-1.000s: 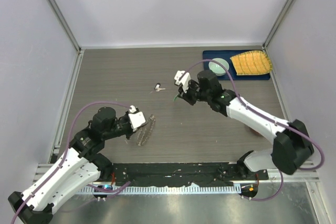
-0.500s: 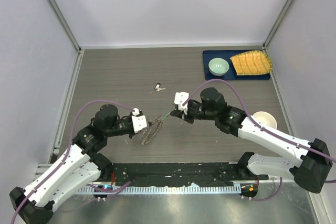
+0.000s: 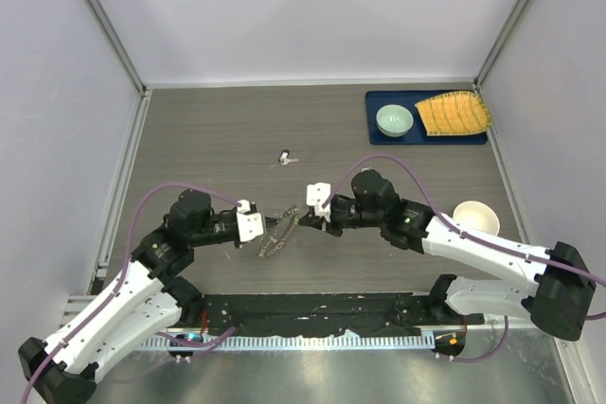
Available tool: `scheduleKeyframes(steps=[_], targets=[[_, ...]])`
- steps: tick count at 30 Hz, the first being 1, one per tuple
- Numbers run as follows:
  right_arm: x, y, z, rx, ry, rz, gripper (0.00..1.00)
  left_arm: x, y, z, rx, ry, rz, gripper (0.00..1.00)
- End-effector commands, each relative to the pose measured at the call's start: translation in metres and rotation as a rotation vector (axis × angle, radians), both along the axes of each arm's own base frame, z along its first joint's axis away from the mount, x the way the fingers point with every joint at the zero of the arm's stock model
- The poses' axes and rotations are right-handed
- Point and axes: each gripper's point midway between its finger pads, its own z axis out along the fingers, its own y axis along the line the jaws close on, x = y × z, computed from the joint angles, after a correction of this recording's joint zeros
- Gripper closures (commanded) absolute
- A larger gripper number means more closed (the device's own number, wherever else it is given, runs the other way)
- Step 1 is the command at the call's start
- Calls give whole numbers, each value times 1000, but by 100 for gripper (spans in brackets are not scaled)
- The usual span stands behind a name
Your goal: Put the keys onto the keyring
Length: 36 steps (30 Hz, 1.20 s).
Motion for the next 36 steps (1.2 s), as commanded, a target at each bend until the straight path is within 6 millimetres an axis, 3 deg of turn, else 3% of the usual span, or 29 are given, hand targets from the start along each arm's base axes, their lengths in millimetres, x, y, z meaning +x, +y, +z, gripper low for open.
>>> scheduleKeyframes(steps=[1, 13, 36], targets=[[-1, 15, 23, 96, -56, 31, 99, 4, -7, 26, -84, -93, -26, 100], [-4, 28, 21, 100, -52, 66, 99, 3, -8, 23, -96, -69, -29, 100], [-2, 29, 23, 103, -70, 49, 99, -2, -12, 21, -102, -35, -66, 100]])
